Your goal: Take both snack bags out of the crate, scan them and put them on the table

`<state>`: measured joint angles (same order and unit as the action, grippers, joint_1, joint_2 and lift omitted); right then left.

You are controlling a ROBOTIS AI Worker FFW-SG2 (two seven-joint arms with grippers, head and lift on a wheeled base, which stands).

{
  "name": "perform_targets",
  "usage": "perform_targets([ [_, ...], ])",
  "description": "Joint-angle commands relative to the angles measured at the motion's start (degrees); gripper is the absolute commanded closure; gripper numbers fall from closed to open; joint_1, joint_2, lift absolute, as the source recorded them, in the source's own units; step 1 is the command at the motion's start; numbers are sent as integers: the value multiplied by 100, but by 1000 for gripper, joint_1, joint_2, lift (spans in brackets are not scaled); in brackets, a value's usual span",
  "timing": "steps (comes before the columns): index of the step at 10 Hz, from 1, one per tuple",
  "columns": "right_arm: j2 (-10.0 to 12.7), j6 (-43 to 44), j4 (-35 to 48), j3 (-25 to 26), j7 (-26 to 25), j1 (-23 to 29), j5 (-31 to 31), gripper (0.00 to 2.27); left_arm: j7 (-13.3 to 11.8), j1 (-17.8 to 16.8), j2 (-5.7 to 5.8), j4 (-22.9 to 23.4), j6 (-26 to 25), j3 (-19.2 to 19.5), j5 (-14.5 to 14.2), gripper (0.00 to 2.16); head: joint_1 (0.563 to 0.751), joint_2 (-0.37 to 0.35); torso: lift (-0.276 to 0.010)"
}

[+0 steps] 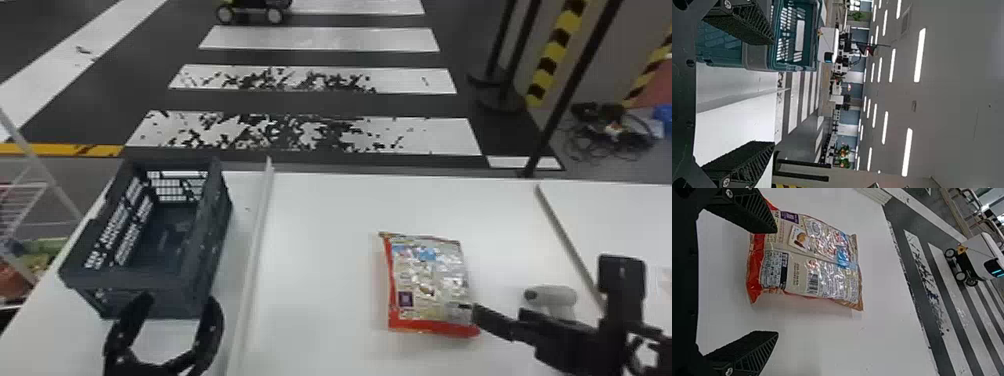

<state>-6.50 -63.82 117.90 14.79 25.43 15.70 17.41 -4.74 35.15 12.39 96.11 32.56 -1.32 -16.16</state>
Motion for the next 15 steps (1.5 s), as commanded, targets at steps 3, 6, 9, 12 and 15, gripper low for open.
perform_targets([
  [3,-9,163,-707,-249,103,-419,-123,80,0,1,0,-14,0,9,-1,87,695,64,-94],
  [6,-35,374,-1199,-469,156,-630,-202,80,8,1,-18,-40,0,9,-1,87,695,78,-94],
  [9,-35,409,-1401,-592,217,-735,-334,80,17,-8,-18,-75,0,9,-1,87,695,94,-94],
  [12,-70,427,-1674,-653,243,-876,-519,367,17,-8,-18,-75,0,18,-1,87,695,99,-94],
  [15,-97,444,-1814,-785,384,-964,-879,2263,17,1,-9,-93,0,18,-1,87,695,95,-94],
])
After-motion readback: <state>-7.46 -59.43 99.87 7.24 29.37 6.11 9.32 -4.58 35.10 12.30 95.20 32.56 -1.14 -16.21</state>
